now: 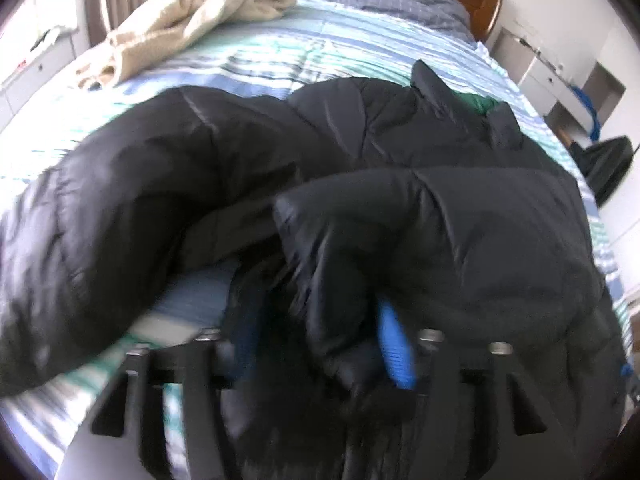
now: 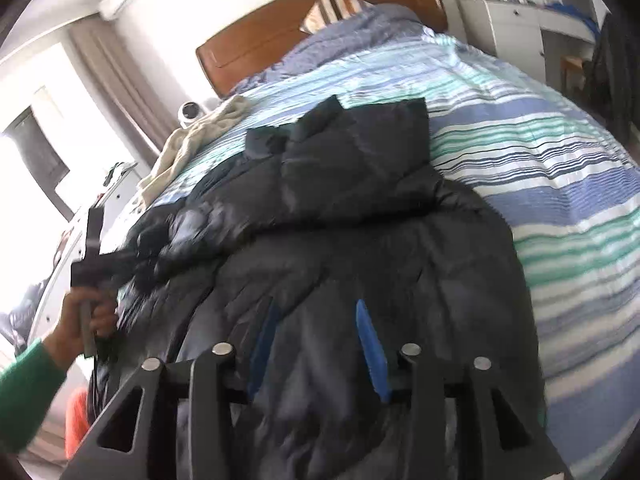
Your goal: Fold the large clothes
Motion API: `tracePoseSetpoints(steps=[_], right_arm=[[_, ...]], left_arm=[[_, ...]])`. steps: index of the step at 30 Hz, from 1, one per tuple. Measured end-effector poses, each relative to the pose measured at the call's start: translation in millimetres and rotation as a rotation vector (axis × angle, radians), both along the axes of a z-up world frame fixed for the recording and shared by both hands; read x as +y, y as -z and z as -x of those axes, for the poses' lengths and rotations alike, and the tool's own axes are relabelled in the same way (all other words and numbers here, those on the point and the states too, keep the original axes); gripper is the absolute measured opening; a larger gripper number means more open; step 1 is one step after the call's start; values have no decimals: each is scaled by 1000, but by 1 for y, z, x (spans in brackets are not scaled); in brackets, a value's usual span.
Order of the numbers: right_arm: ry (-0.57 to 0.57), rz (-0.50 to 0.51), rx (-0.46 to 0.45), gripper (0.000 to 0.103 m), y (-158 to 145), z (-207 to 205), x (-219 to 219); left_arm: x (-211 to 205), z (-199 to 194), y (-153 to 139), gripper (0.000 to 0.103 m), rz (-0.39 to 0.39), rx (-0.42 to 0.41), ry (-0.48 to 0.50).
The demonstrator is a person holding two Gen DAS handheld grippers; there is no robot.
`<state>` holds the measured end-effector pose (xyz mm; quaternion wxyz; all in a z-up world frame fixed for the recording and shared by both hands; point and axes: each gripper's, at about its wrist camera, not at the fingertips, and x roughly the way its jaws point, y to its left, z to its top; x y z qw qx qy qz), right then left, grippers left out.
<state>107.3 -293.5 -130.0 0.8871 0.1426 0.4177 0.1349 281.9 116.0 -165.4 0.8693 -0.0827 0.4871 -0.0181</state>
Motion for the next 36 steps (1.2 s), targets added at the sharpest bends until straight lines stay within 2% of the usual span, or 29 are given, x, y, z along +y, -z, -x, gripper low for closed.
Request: tracePoseSetpoints(steps=[3,4,7,10,13,14,15,16,17,19,20,23,24,25,27,28,30,36], right_arm=[[-5,6,-9,53,2,18,11],[2,2,-13,57,4,24,14],[31,-16,-19,59,5,40,13],[55,-28,-18,59,6,48,11],[50,-23,2,59,11,48,16],[40,-16,8,59,11,46,20],[32,-9,8,59,12,46,23],[21,-3,4,59,11,46,28],[9,2,-1,59,9,46,32],[-11,4,-9,59,6,48,40],[-20,3,-12,59,4,50,44],[-55,9,-6,59,5,54,55],[-64,14,-4,59,6,55,57],[-75,18,0,59,7,56,60],[-87,21,0,59,9,59,65],[-88,21,-3,59,9,60,66],[-91,15,-12,59,8,63,67],[-101,-22,-49,59,3,67,66]], left_arm=[[6,39,-11,83,3,-21,1],[12,53,-14,85,-1,-24,-5],[42,89,-24,85,-9,-26,-32],[93,110,-28,93,21,-29,-142],[143,121,-20,94,75,-15,-281],[168,124,-13,94,126,-10,-361],[181,127,-7,94,164,-10,-400],[198,129,0,94,225,-11,-455],[221,132,11,94,319,-21,-534],[247,138,22,94,426,-61,-649],[263,142,29,94,493,-107,-748],[285,142,35,95,577,-167,-917],[288,140,34,95,583,-172,-941],[292,136,34,90,580,-173,-973],[297,123,29,15,516,-146,-1014],[302,117,26,5,526,-132,-999],[302,110,7,4,506,-157,-1000],[248,66,-115,4,271,-347,-759]])
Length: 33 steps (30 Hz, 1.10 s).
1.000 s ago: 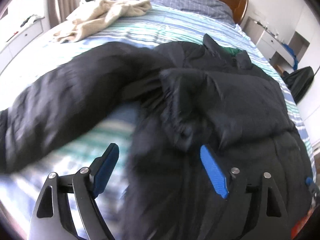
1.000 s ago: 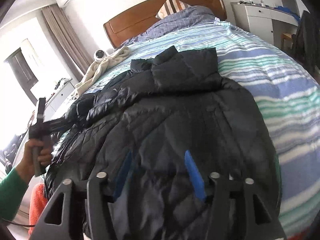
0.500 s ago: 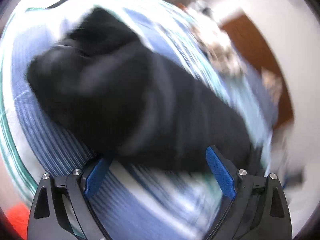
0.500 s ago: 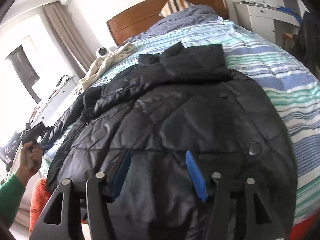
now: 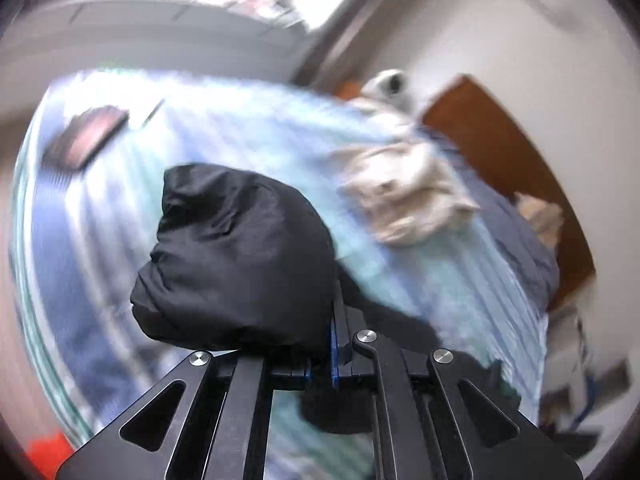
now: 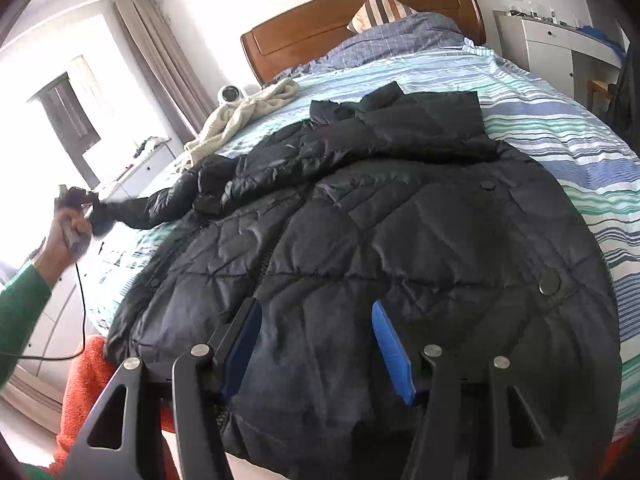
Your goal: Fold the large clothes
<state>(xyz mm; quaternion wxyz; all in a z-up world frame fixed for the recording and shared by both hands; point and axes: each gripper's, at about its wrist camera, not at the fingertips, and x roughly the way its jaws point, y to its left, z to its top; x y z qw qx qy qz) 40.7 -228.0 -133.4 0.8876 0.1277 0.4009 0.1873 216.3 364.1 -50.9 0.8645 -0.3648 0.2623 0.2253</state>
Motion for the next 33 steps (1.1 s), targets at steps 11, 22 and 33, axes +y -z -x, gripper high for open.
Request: tracePoseSetpoints(steps=[11,22,33], right_arm=[[36,-41,-32,59,-5,17,-16],[150,-62,-56,59,-8,34,-54],[213,-67,-49,59,-29,-9,-79]], left_arm=[[-311,-95,-170,4,-466,-265,686],[-520,-82,31,60,-479,171,1195],[-391,-49,12,80,-507,140,1030]])
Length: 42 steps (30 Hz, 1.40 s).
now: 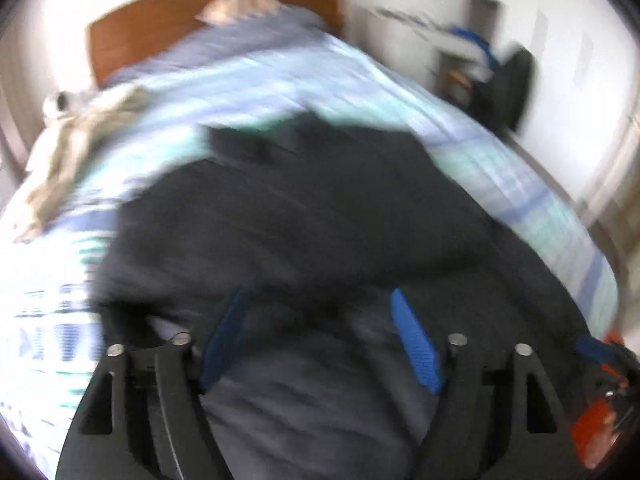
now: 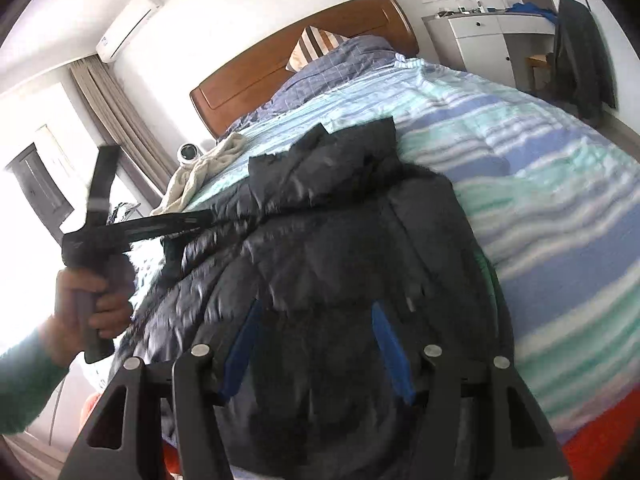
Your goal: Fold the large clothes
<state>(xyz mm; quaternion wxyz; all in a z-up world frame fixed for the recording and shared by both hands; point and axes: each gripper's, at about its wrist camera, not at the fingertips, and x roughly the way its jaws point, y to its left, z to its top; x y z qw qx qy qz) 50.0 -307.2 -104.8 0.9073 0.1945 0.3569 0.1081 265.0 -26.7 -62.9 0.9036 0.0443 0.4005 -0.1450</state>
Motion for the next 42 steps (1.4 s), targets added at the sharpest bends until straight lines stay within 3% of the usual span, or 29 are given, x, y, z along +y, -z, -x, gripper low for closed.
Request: tracePoseSetpoints(steps=[4,7,9,11,14,17,21,24,27,32,36,39,42], right_arm=[[-72,52,-58,59,-38,-62,17],[-119,106,-53,59,-47,-127,35],[-107,147,-35,59,-37,-166,43],[-108,194,6,59,-7,-206,52],[-145,201,196,59,61,-245,56],[-126,103,250,58,85,-252,43],[-123,110,229,58,89,-247,42],[-117,129,200,58,91,-241,41],[-109,119,181,58,92,-240,42],[-105,98,168,58,90,-236,36],[-105,98,166,59,90,-235,35],[-106,95,163,59,90,-234,34],[-112,90,153,59,90,-232,34]], left_arm=[[64,-48,-8,80,49,-25,-231],[97,-80,23,73,33,35,-347],[110,-84,57,65,23,109,-385],[121,-82,95,65,30,166,-407],[129,-71,125,65,45,159,-421],[127,-72,123,68,32,165,-418],[134,-73,120,69,44,157,-429],[144,-64,92,69,80,142,-454],[145,-62,53,71,144,57,-440],[127,-105,20,78,192,-8,-395],[125,-157,46,78,203,49,-460],[144,-188,103,78,192,193,-593],[167,-185,138,81,275,209,-651]])
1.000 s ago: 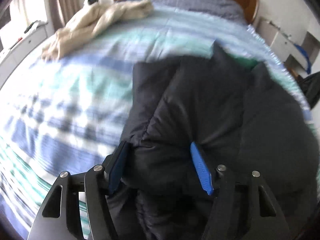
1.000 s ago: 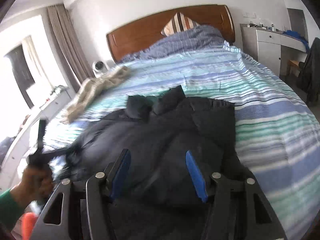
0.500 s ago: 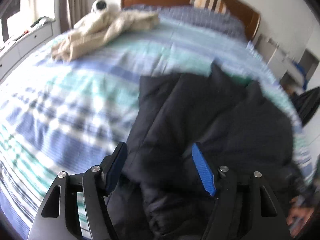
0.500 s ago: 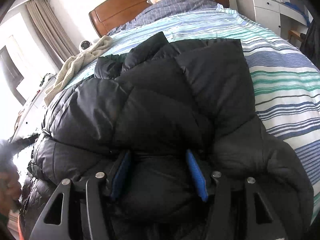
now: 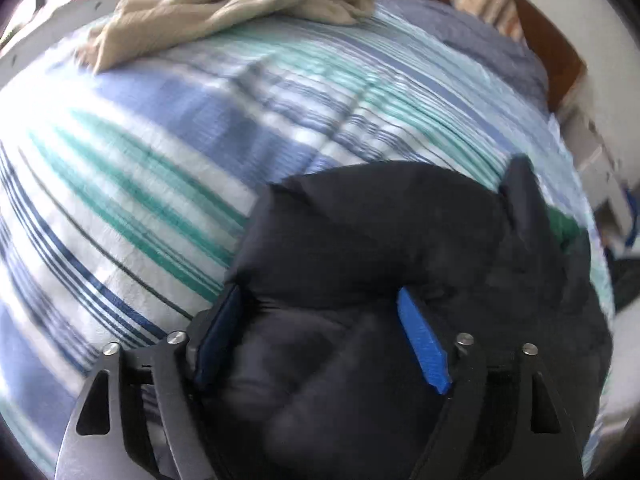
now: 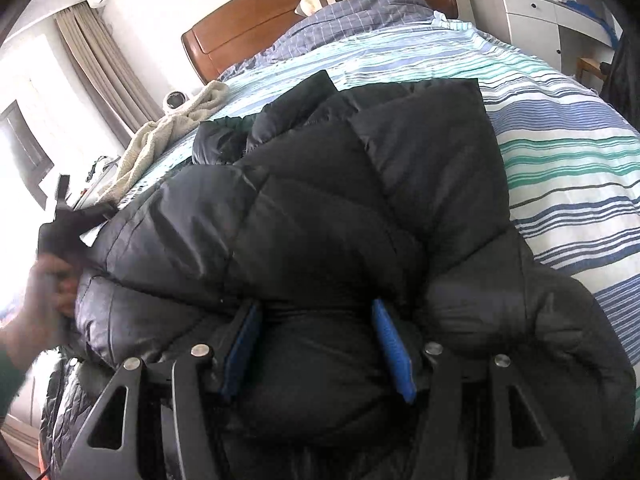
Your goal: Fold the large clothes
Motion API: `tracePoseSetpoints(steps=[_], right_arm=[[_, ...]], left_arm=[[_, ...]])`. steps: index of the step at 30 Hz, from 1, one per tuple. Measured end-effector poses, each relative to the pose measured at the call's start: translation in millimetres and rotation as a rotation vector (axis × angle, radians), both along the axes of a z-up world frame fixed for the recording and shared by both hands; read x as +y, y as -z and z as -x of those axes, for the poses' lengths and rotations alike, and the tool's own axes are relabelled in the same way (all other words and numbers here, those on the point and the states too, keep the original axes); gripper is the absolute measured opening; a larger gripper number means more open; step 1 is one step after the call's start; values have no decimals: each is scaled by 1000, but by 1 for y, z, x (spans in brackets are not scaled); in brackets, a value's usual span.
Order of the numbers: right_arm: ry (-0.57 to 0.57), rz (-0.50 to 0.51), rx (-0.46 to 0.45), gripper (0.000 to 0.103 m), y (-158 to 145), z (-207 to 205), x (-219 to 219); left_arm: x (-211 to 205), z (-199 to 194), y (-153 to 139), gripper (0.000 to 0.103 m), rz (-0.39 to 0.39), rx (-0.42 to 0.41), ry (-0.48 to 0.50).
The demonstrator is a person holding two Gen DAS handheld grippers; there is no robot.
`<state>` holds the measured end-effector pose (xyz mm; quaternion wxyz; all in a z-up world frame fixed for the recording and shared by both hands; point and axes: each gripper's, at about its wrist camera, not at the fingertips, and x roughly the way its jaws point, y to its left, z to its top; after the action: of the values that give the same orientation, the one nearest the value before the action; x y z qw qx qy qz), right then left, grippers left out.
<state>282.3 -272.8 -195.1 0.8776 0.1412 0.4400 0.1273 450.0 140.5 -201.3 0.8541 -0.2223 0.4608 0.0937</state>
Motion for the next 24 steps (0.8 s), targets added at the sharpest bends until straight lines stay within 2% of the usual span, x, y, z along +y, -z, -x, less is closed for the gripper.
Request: tracePoseSetpoints(steps=[4,8,10,12,15,17,19,22,23,24], right_arm=[[4,3,-15,59,3,2,1],[5,4,-18,59,2,3,0],[6,-2,-18,59,2,4,-1],[8,-14,-18,59,3,4,-2],[11,-23,-21,59,2,4,-2],[11,-21,-23,59,2,4,-2],[12,-21,-23,59,2,4,-2],[12,-18,-22,59,2,4,-1],[12,-16,-22,59,2,3,-1],[12,-14,-21,59,1,3,0]], left_arm=[[-5,-3,3,88,-59,-3,-2],[4,-4,9,91,-13,-10,0],[4,-3,5,90,-16,11,18],[2,2,-11,89,-13,32,54],[-2,30,-44,89,-6,-47,145],[-12,54,-66,93,-58,-104,222],[-23,72,-74,97,-107,-135,285],[-47,85,-58,98,-203,-107,394],[-53,84,-38,100,-239,-59,411],[-53,82,-24,102,-235,-48,410]])
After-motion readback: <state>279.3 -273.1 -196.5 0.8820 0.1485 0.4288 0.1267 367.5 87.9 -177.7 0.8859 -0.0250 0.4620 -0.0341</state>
